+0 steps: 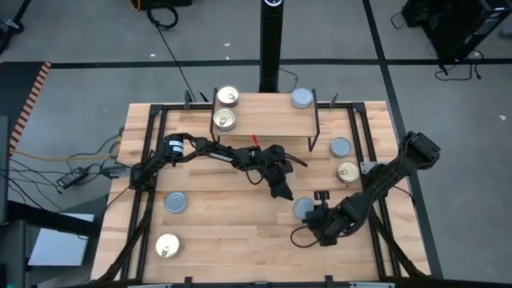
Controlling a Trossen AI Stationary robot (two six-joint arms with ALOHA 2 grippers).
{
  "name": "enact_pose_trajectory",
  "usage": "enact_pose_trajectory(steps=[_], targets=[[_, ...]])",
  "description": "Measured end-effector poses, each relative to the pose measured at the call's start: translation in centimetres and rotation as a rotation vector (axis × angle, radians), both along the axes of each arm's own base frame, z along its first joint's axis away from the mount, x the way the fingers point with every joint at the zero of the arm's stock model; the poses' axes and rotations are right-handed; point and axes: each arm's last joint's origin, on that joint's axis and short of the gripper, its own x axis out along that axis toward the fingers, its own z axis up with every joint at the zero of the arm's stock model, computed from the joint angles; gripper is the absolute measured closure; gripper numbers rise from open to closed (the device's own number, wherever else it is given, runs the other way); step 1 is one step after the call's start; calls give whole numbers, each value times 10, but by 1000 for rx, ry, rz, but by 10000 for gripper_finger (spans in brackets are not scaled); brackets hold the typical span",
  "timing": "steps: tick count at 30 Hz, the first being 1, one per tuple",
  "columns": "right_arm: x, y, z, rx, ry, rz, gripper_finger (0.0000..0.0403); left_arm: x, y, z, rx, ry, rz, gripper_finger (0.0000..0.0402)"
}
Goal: Stack canned seafood by type on shelf
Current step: Put the bottom right green tuna can on the shelf aligned with the other green tuna can
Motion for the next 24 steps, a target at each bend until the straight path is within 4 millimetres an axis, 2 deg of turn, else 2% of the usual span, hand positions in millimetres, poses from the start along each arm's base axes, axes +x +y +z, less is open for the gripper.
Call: enact_pose_trajectory(steps=[5, 13, 17, 22, 24], targets=[[4, -3, -1, 17, 4, 31, 302, 0, 0, 0, 1, 0, -1, 184], [9, -5, -13, 42, 17, 55, 308, 0, 0, 0, 2, 1, -1, 184], [11, -5, -18, 14, 23, 67, 330, 0, 0, 0, 2, 5, -1, 184], [11, -5, -19, -6, 12, 80, 388, -1, 0, -1, 1, 8, -1, 184], [11, -5, -19, -9, 11, 84, 394, -1, 1, -1, -3, 8, -5, 184]])
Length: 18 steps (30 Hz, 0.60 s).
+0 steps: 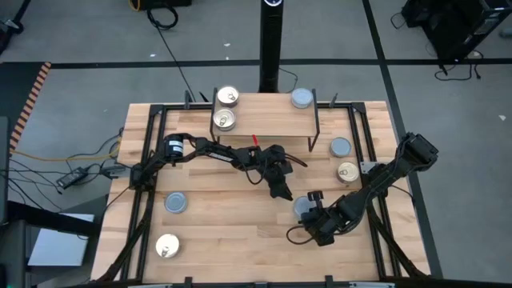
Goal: Stack canned seafood by type on shelf
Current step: Put the bottom right green tuna can on the shelf aligned with the other green tuna can
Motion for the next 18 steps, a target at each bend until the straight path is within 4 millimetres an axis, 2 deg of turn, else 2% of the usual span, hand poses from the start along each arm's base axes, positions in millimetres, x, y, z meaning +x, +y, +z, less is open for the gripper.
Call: enact_pose_trajectory(steps=[6, 18], targets=[[1, 0, 2, -20, -12, -8, 396, -1, 7, 0, -10, 3, 0, 184], [6, 1, 18, -105, -11, -30, 399, -2, 11, 0, -3, -21, -31, 184]])
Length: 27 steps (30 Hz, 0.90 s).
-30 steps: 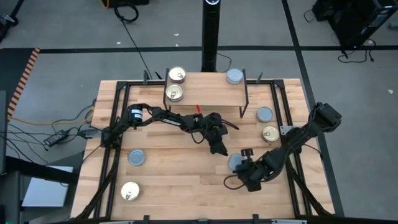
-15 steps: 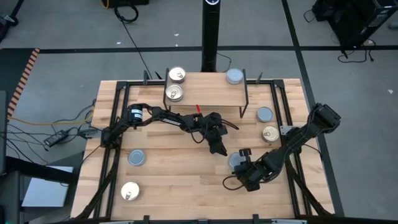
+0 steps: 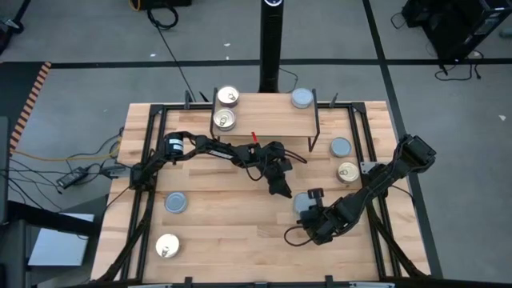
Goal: Stack canned seafood by type on shelf
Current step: Put the bottom right green tuna can on the shelf aligned with the other green tuna can
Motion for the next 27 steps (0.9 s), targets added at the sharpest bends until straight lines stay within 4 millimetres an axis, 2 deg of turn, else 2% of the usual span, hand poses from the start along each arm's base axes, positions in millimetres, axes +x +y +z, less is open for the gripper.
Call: enact_pose_trajectory(steps=[10, 20, 27], targets=[[1, 0, 7, -32, -7, -13, 400, 0, -2, 0, 31, -51, -62, 184], [1, 0, 7, -32, -15, -23, 400, 1, -41, -3, 472, -404, -320, 183], [1, 0, 7, -31, -15, -24, 400, 3, -62, -5, 753, -478, -333, 183]])
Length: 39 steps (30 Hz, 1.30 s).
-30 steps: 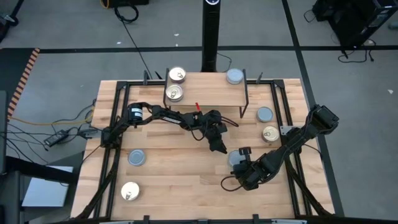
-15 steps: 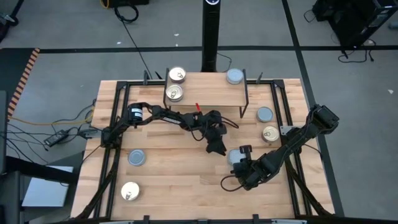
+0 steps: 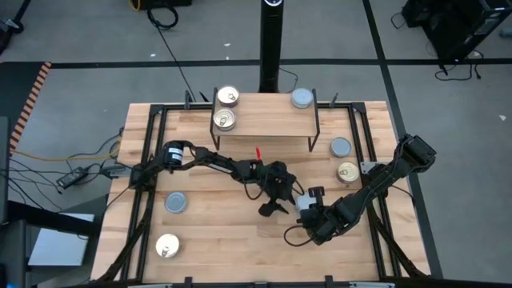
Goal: Stack canned seafood by type on shelf
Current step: Put the bottom right green tuna can on the shelf aligned with the other green tuna can
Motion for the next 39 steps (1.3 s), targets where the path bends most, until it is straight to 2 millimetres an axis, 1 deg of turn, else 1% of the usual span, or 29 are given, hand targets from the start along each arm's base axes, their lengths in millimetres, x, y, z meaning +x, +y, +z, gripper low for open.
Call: enact_pose_trajectory(steps=[2, 6, 11, 14, 17, 22, 24, 26, 30, 32, 34, 36, 39], targets=[[0, 0, 0, 0, -1, 0, 400, 0, -2, 0, 67, -25, 16, 183], [0, 0, 0, 0, -7, 0, 400, -1, -4, 3, 121, -36, 22, 183], [0, 0, 0, 2, -9, -1, 400, -6, -3, 21, 218, -34, 46, 183], [1, 0, 0, 35, 2, -22, 396, -6, -3, 27, 223, -48, 47, 183], [1, -1, 0, 82, 14, -91, 373, -7, -5, 28, 220, -51, 41, 183], [-8, -5, -2, 53, 73, -186, 307, -8, -4, 26, 210, -27, 63, 183], [-11, -6, -2, 39, 87, -219, 286, -7, 0, 26, 141, 3, 110, 185], [-15, -6, -2, 18, 102, -244, 276, -6, 12, 29, 15, 29, 129, 191], [-23, -1, -1, -14, 80, -261, 275, -6, 42, 33, -230, 111, 206, 221], [-24, 3, -1, -11, 69, -251, 281, -7, 53, 33, -326, 164, 240, 240], [-25, 5, -1, -15, 60, -242, 289, -8, 55, 32, -402, 221, 252, 259], [-25, 4, -1, -24, 52, -240, 297, -7, 51, 30, -456, 261, 265, 273], [-22, 1, -1, -34, 46, -248, 309, -5, 45, 32, -514, 306, 314, 282]])
